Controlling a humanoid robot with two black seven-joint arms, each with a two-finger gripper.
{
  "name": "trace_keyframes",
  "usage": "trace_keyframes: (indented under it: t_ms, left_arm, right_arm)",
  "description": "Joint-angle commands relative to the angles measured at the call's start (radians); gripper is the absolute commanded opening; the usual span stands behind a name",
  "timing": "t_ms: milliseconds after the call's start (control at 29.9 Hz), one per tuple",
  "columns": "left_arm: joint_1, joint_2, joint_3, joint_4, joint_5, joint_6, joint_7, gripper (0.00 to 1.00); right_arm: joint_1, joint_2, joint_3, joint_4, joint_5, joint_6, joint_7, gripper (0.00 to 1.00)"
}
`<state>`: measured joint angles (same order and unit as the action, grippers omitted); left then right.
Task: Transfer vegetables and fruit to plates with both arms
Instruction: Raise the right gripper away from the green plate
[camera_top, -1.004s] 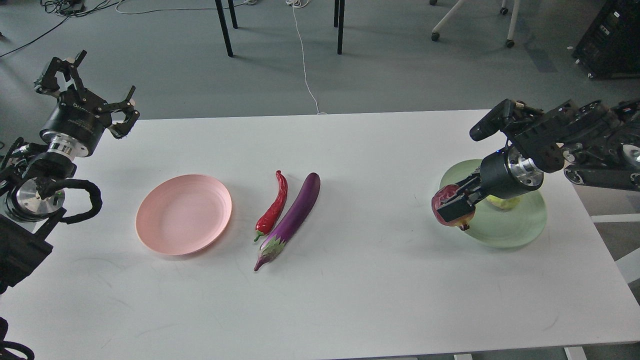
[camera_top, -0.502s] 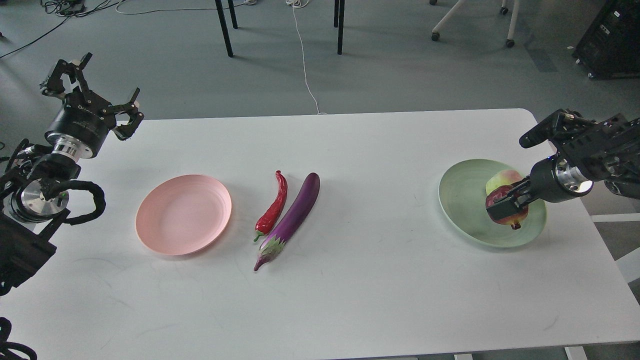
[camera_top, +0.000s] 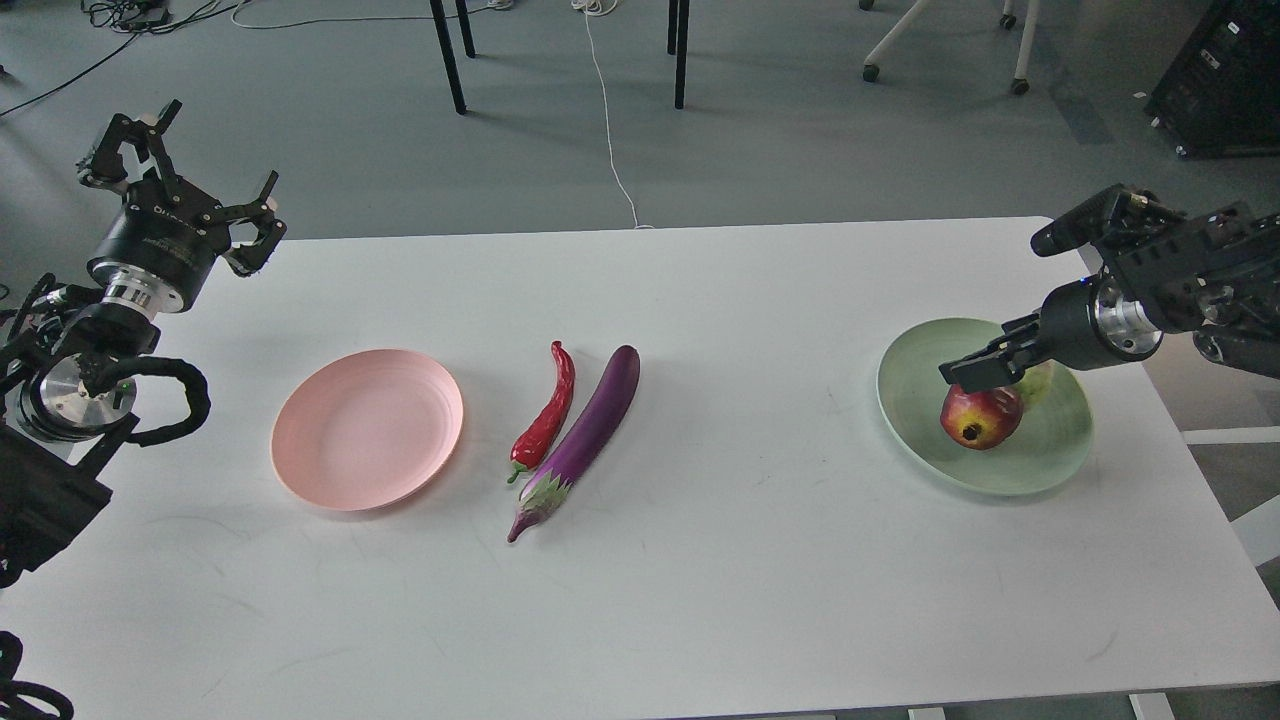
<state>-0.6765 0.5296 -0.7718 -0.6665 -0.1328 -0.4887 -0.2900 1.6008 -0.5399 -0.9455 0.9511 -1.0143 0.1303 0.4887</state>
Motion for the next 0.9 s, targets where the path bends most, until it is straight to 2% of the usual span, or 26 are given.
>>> trace_keyframes:
  t_ms: [0, 201, 368, 435, 669, 736, 803, 870]
  left_arm:
    - [-0.018, 0.004, 0.011, -0.012, 0.007, 0.000, 0.008, 0.98]
    - [-0.081, 0.029, 0.015, -0.048, 0.012, 0.000, 0.022, 0.98]
    - [-0.103, 0.131, 0.060, -0.156, 0.080, 0.000, 0.112, 0.98]
    - [-0.120, 0.145, 0.074, -0.189, 0.163, 0.000, 0.133, 0.98]
    - [-0.181, 0.142, 0.100, -0.280, 0.399, 0.000, 0.176, 0.98]
    - [-0.222, 0.145, 0.130, -0.326, 0.474, 0.000, 0.175, 0.98]
    - [-0.251, 0.150, 0.155, -0.376, 0.557, 0.000, 0.173, 0.98]
    - [-0.252, 0.150, 0.155, -0.377, 0.558, 0.000, 0.173, 0.98]
  right_arm:
    - [-0.013, -0.014, 0.131, -0.002, 0.107, -0.003, 0.000, 0.97]
    - [-0.074, -0.074, 0.315, 0.011, 0.238, -0.005, 0.000, 0.97]
    - [-0.128, -0.132, 0.473, 0.005, 0.255, -0.005, 0.000, 0.98]
    - [-0.183, -0.144, 0.575, -0.002, 0.273, -0.009, 0.000, 0.98]
    - [-0.465, -0.144, 1.008, 0.018, 0.405, -0.005, 0.000, 0.98]
    - [-0.548, -0.144, 1.129, 0.031, 0.457, 0.000, 0.000, 0.98]
    - [-0.605, -0.141, 1.215, 0.035, 0.497, 0.002, 0.000, 0.98]
    - [-0.605, -0.141, 1.216, 0.035, 0.497, 0.002, 0.000, 0.98]
